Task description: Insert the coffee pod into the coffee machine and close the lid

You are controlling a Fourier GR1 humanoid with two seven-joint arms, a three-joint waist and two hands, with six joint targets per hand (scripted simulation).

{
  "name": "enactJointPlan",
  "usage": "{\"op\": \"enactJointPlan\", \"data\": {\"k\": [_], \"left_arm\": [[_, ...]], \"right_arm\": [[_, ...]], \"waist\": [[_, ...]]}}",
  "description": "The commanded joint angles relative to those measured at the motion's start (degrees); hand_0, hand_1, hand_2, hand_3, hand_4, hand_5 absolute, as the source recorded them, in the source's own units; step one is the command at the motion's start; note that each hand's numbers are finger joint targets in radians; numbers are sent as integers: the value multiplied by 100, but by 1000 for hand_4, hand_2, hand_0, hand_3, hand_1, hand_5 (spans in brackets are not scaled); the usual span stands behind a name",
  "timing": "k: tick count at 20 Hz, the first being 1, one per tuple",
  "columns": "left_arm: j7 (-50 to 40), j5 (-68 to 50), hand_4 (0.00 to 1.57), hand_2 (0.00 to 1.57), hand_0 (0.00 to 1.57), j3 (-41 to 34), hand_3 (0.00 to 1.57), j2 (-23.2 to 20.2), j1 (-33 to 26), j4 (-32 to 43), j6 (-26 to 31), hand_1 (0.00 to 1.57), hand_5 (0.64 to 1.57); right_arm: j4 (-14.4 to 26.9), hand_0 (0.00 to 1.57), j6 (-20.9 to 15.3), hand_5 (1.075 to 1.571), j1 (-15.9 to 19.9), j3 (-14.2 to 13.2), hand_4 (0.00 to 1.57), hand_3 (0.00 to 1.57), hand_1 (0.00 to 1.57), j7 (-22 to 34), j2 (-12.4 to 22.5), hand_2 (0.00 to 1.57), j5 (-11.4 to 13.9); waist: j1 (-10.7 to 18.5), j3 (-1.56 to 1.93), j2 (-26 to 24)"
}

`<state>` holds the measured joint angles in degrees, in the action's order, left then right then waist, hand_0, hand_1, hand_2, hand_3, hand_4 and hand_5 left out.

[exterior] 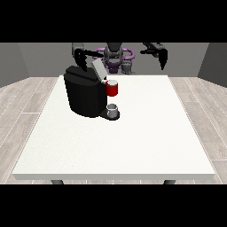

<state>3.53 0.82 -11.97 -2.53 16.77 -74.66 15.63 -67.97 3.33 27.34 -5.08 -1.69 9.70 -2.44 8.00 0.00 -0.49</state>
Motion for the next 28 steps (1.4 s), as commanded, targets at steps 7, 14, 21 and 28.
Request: {"op": "enactJointPlan", "data": {"k": [7,14,21,28], "left_arm": [[245,-146,0,0,0,92,0,-38,-268,-376,-218,0,1571],[255,-264,0,0,0,-108,0,-475,-156,-76,-150,0,1571],[-187,-220,0,0,0,63,0,-338,222,-403,-550,0,1571],[140,-197,131,0,0,239,0,-270,-334,-327,-424,0,1571]], "right_arm": [[580,0,131,1571,626,-82,0,0,0,-280,130,0,184],[582,0,-17,1571,1082,71,0,0,0,58,-132,0,287],[943,0,89,1571,1193,159,0,0,0,-276,-178,0,431],[975,0,-302,1571,1486,340,214,0,0,27,-462,0,708]], "waist": [[-47,0,450],[-201,-1,479],[-174,0,586],[53,-1,327]]}}
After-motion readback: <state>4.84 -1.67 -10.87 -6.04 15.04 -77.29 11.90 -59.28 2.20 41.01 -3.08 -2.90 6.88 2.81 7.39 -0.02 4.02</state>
